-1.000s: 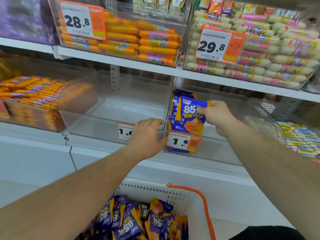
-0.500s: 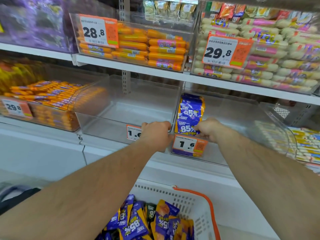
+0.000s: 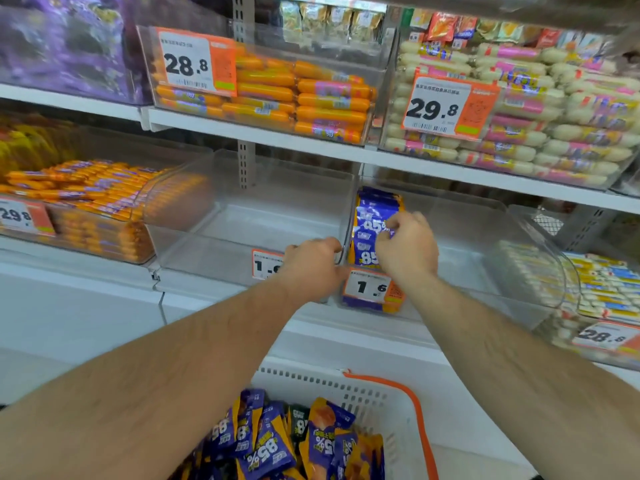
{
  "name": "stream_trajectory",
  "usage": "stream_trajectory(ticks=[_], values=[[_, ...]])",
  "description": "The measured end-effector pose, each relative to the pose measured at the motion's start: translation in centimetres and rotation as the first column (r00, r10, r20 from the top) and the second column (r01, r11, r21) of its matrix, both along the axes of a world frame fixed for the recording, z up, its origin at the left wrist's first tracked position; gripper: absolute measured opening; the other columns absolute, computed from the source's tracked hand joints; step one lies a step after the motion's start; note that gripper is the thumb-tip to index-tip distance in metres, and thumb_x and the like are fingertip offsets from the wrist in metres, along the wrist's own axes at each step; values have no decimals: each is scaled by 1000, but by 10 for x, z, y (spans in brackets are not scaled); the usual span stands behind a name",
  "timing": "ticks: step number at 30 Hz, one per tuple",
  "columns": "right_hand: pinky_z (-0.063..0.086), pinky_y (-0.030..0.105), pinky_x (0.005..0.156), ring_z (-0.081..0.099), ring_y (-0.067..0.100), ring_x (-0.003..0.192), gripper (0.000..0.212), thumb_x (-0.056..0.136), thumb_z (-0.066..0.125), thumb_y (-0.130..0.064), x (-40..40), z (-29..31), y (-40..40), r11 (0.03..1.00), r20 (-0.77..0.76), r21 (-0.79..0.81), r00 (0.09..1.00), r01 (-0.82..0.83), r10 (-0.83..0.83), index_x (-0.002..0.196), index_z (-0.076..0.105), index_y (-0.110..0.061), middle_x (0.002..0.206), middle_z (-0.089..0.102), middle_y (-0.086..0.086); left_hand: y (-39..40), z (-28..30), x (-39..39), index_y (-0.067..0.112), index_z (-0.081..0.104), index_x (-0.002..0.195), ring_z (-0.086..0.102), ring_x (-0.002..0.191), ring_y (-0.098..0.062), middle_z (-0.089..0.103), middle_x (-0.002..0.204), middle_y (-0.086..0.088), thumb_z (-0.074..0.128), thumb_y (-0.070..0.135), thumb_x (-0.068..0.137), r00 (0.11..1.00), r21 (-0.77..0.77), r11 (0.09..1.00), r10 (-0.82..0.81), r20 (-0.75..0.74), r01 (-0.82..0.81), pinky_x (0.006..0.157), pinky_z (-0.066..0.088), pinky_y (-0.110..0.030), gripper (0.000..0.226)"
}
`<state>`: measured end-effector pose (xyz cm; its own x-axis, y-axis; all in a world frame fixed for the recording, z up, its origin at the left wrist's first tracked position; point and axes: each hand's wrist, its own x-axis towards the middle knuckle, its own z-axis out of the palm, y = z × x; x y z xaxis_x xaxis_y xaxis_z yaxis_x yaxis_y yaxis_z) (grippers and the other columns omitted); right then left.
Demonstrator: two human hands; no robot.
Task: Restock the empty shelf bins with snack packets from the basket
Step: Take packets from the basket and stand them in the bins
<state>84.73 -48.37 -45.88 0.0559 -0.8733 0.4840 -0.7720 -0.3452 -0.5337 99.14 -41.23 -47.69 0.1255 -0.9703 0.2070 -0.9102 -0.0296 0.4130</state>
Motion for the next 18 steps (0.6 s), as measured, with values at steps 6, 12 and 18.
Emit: stream_trajectory(ticks=[6,12,18], values=[[37,27,58,48,17,66,13,74,51,-18,25,-67,72,764,-75,-391,845,-514,530,72,61,-10,68,55,4,50,-23,38,9,65,107,62,93,-29,63,104,-9,50,27,78,967,-276,927,-236,95,253,82,49,-34,37],[53,38,72,60,22,80,11,86,55,-17,45,-182,84,747,-221,534,787,-397,576,84,65,-16,87,65,1,70,-54,77,22,58,124,51,99,-10,56,126,4,59,28,91,968,267,938,-245,60,220,85,42,-25,33],[24,31,47,31,16,49,31,86,55,-22,68,-272,116,404,-301,912,779,67,550,63,35,-18,59,34,1,69,-71,84,21,55,129,54,114,-16,57,127,4,55,30,95,946,517,806,-324,-19,287,97,44,-31,35]])
